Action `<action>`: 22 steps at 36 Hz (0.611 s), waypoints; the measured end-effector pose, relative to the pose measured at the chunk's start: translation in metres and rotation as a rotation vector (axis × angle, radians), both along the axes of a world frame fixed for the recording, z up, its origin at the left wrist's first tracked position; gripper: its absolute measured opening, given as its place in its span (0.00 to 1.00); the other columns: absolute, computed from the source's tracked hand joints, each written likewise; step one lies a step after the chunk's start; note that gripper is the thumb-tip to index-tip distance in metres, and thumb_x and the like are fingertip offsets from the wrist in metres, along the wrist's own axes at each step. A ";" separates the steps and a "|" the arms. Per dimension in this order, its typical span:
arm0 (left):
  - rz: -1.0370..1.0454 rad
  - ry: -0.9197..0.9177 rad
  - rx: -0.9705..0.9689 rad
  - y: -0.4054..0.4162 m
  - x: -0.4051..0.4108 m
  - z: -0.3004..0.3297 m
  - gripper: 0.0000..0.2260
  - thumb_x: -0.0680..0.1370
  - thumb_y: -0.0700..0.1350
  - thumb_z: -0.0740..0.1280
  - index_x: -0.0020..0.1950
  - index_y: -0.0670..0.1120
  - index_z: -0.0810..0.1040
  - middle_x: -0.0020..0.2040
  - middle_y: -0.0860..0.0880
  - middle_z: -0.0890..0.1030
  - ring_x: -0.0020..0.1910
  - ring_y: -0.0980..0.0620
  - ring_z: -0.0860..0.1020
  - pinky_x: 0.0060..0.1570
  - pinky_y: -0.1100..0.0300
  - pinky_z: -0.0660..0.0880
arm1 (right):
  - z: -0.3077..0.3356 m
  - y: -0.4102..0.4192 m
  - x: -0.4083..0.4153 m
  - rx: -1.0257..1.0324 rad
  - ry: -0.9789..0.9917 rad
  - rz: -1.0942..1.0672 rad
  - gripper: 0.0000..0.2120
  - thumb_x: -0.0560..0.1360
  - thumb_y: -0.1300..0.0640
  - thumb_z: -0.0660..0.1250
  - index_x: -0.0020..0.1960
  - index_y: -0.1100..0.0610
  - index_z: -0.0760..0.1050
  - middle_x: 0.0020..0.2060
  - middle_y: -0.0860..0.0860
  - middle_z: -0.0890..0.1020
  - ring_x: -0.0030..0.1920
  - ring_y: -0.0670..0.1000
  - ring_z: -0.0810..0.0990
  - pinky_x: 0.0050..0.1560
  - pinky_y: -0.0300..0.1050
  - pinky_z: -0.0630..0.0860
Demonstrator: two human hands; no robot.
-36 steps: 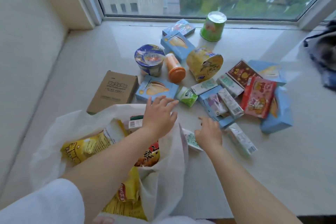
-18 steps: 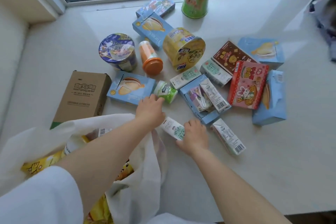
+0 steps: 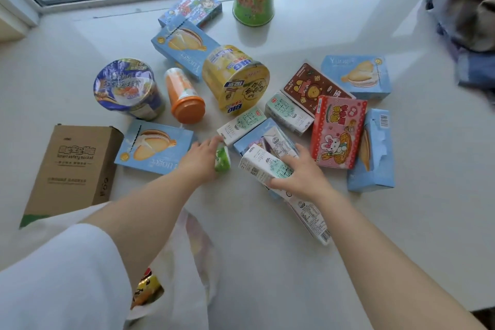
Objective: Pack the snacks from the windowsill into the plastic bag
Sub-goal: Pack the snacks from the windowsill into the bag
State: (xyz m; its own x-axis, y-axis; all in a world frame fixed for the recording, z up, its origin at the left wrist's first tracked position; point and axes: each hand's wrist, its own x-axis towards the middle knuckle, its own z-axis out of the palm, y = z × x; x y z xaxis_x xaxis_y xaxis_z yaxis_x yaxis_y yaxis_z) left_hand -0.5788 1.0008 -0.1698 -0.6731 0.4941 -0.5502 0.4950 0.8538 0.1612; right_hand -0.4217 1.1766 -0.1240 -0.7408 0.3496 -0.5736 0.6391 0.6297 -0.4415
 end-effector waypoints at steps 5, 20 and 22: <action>0.480 -0.214 0.135 0.005 0.014 -0.007 0.22 0.71 0.54 0.71 0.60 0.47 0.72 0.55 0.46 0.78 0.49 0.47 0.76 0.44 0.57 0.74 | 0.004 0.018 -0.011 -0.039 -0.102 0.090 0.36 0.67 0.38 0.70 0.71 0.48 0.67 0.75 0.53 0.56 0.73 0.58 0.55 0.71 0.58 0.60; 1.208 -0.899 0.673 0.035 0.065 0.005 0.16 0.76 0.51 0.68 0.59 0.45 0.74 0.50 0.44 0.83 0.43 0.48 0.81 0.51 0.53 0.78 | 0.003 0.031 -0.008 -0.309 -0.046 -0.084 0.24 0.69 0.45 0.72 0.61 0.52 0.73 0.56 0.51 0.76 0.54 0.52 0.77 0.56 0.52 0.77; 1.252 -0.951 0.746 0.039 0.070 0.010 0.15 0.76 0.53 0.66 0.58 0.46 0.74 0.52 0.43 0.83 0.45 0.47 0.82 0.53 0.52 0.78 | 0.006 0.028 -0.007 -0.427 -0.030 -0.129 0.20 0.71 0.49 0.71 0.60 0.54 0.74 0.52 0.51 0.81 0.48 0.50 0.82 0.52 0.49 0.79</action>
State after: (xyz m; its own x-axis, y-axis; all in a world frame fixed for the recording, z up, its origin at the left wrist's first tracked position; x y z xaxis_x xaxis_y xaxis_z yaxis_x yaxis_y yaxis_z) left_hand -0.5091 1.0402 -0.1602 -0.4185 0.2812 -0.8636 -0.8451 0.2277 0.4837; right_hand -0.4290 1.2044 -0.1176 -0.6872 0.1649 -0.7075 0.7172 0.3091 -0.6246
